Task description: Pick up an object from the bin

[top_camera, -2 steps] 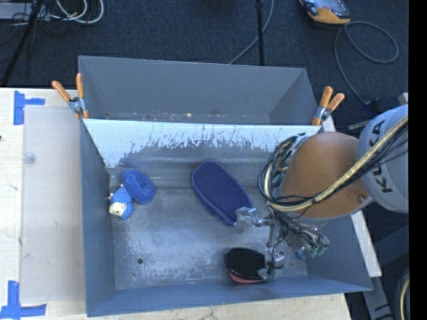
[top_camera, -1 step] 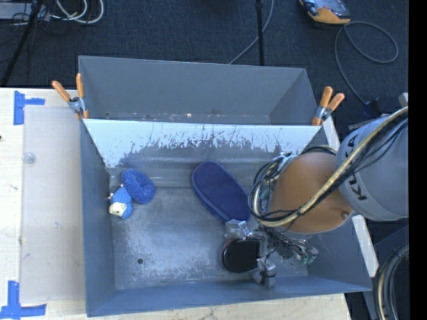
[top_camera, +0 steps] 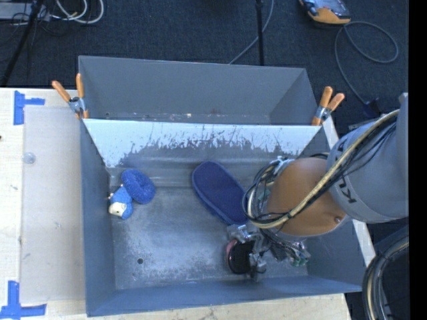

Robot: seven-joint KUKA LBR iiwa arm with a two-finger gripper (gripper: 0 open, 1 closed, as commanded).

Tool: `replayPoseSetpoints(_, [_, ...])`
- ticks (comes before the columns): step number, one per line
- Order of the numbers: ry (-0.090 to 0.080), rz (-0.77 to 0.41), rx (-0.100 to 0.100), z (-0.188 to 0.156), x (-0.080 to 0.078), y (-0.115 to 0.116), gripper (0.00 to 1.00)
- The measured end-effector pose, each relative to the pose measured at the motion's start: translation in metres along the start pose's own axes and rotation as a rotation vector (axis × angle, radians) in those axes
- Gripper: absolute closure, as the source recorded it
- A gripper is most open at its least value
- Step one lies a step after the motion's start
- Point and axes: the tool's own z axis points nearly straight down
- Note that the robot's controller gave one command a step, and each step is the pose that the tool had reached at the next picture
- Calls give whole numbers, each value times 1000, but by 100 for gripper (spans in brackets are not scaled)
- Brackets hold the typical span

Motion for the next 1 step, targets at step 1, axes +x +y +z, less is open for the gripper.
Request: replayPoseSetpoints(1, [1, 13, 0, -2, 1, 0, 100])
